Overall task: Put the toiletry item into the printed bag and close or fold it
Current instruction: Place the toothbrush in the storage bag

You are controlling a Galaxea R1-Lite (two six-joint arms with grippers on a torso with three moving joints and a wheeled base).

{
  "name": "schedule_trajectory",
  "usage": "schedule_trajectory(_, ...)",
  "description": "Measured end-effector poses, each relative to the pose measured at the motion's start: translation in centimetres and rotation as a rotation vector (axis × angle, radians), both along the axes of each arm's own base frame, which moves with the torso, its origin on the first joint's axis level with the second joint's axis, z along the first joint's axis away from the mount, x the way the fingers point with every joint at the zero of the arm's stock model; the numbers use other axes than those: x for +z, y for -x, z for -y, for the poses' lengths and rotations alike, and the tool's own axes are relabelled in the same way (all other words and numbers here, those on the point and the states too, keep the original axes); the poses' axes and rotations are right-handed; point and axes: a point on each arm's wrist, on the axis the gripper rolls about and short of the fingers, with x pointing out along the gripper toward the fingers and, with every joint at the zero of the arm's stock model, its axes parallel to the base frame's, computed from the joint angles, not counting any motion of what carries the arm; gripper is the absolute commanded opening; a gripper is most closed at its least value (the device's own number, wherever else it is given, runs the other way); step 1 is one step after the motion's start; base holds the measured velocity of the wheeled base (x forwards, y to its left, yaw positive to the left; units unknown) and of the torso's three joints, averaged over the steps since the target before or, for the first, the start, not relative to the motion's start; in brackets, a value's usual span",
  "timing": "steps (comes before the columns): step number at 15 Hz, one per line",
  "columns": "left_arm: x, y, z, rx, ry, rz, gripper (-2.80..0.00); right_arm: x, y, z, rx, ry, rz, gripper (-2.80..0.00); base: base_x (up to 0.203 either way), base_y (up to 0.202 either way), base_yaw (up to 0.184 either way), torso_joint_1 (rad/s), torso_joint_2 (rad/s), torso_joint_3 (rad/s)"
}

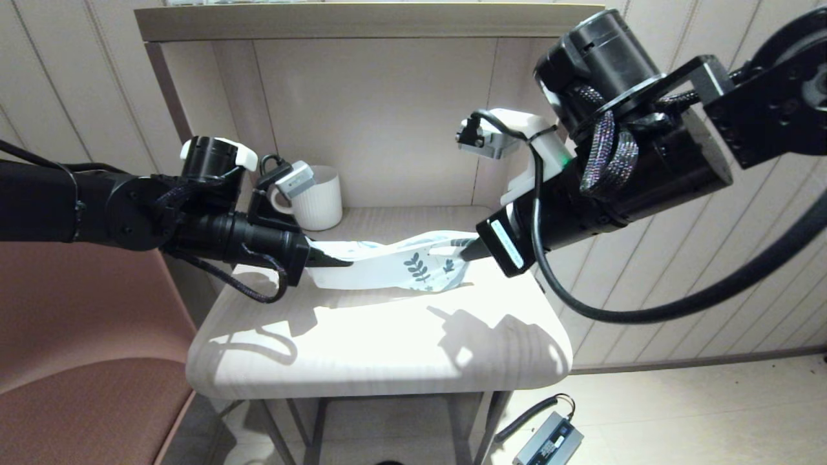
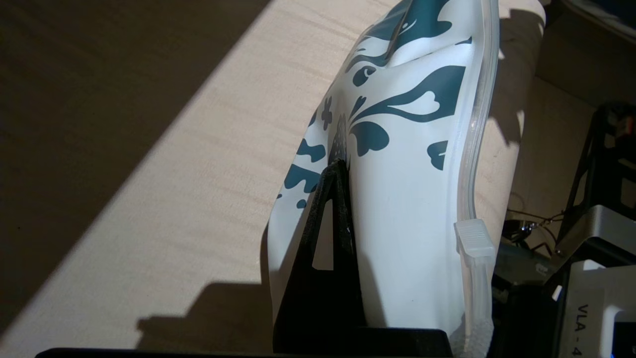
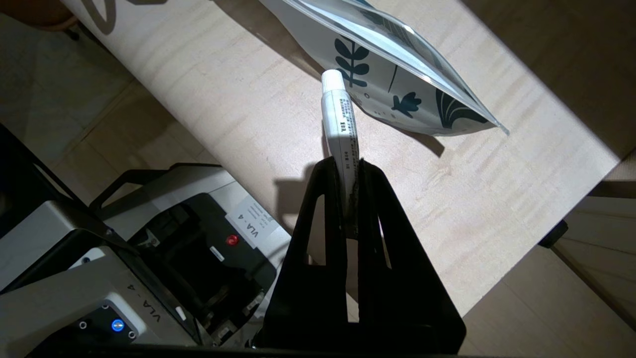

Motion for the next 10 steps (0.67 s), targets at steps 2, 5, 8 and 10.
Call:
schedule_trajectory(2,0.05,0.07,-0.02,-0.001,0.001,0.001,-2.80,-0.26,-0.49,-0.36,-0.002,0.002,-0.004,-2.80,0.000,0.000,0.000,0.000,0.00,0.000)
schedule_trajectory(5,0.21,0.21,-0.06,-0.002,0.002,0.005,-2.80,-0.12,-0.98,-0.70,-0.003,-0.007,0.006,-2.80,0.000,0.000,0.000,0.000,0.00,0.000)
schedule_trajectory(8,0.32,0.23,-0.07,-0.002,0.003,0.008,-2.80,0.16,-0.92,-0.69,-0.003,-0.010,0.018,-2.80,0.000,0.000,0.000,0.000,0.00,0.000)
schedule_trajectory(10,0.33,0.27,0.00,-0.005,0.004,0.008,-2.80,0.16,-1.01,-0.60,-0.008,-0.011,0.018,-2.80,0.000,0.000,0.000,0.000,0.00,0.000)
